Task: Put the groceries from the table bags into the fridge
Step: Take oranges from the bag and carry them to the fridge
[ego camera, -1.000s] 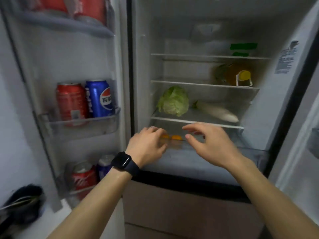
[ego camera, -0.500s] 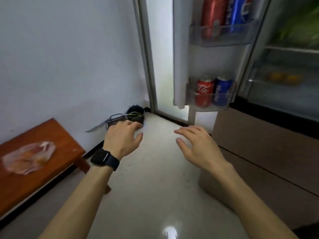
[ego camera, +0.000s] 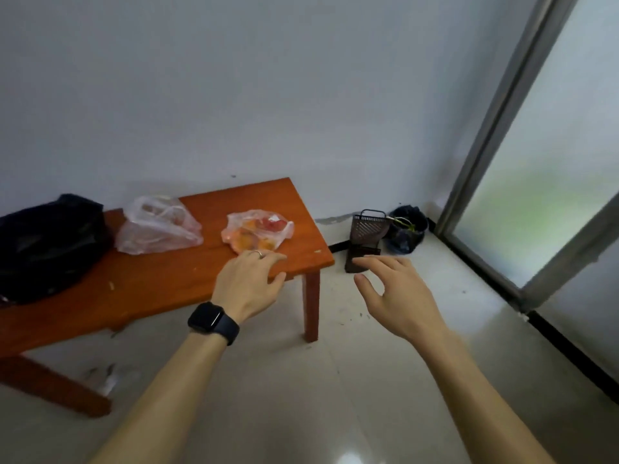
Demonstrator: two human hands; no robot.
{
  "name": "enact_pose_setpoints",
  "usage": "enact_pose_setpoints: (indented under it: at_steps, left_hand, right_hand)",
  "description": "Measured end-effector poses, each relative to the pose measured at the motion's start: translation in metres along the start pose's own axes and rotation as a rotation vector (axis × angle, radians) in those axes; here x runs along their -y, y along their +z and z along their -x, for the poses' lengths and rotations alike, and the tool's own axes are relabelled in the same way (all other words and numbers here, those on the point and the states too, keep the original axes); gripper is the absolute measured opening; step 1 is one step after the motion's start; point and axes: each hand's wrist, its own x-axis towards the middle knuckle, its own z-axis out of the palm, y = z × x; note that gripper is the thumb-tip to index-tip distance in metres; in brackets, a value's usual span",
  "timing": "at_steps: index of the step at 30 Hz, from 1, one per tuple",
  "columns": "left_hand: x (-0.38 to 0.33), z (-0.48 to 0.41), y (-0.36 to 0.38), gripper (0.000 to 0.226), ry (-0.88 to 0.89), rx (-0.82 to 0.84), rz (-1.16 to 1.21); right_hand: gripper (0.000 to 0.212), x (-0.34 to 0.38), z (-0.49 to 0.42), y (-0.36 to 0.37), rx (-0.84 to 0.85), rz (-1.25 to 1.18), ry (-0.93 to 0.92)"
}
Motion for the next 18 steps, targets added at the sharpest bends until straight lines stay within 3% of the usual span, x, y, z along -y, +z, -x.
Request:
enact_pose_setpoints:
  at_steps: [8, 18]
  left_hand:
    - [0.124, -0.017, 0.013, 0.042, -0.169, 0.031, 0.078]
    - [0.193, -0.105, 0.076, 0.041, -0.185, 0.149, 0.109]
  right_hand:
    - [0.040, 0.065, -0.082, 0.074, 0.115, -0.047, -0.064]
    - [0.041, 0.065, -0.182, 0.162, 0.291, -0.043, -0.048]
